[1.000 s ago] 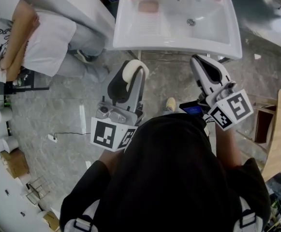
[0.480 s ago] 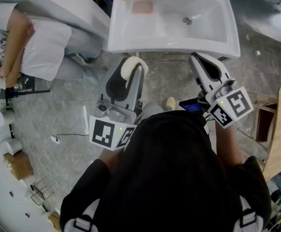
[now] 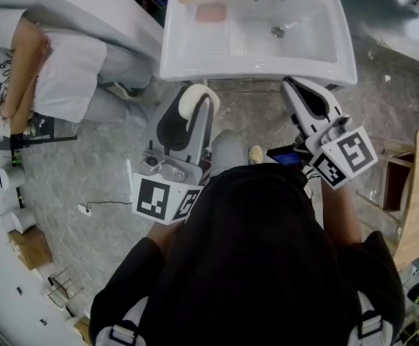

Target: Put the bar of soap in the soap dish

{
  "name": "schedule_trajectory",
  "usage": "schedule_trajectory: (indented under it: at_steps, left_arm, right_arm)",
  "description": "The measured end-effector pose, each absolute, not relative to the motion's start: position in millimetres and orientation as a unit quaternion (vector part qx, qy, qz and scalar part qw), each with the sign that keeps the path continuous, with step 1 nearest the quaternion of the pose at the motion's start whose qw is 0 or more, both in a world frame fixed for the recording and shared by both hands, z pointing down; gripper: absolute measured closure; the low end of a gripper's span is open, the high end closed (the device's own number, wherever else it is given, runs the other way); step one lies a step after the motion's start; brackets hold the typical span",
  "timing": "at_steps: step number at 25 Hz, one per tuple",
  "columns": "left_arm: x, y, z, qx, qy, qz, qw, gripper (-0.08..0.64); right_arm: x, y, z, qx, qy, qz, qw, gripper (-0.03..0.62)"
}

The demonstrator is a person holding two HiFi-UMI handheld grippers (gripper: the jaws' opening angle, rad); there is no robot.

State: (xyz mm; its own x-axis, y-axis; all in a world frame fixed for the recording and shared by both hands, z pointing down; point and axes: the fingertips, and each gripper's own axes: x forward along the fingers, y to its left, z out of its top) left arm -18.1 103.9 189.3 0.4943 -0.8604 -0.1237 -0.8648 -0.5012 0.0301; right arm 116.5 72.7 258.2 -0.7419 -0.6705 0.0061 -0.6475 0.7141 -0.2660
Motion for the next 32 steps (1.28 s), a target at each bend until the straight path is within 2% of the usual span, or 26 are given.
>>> schedule_trajectory:
  at_steps: [22,32]
  left_arm:
    - [-13,99,186,-0.869,0.489,0.07,0.019,0.438]
    - [-23,60,189,-0.871,0.486,0.069,0.014,0.439]
  right_arm:
    - [114,67,255,-0.355,0.926,-0.12,0.041,0.571]
    - [104,30,260,-0.359,0.924,-0.124,0.034,0.571]
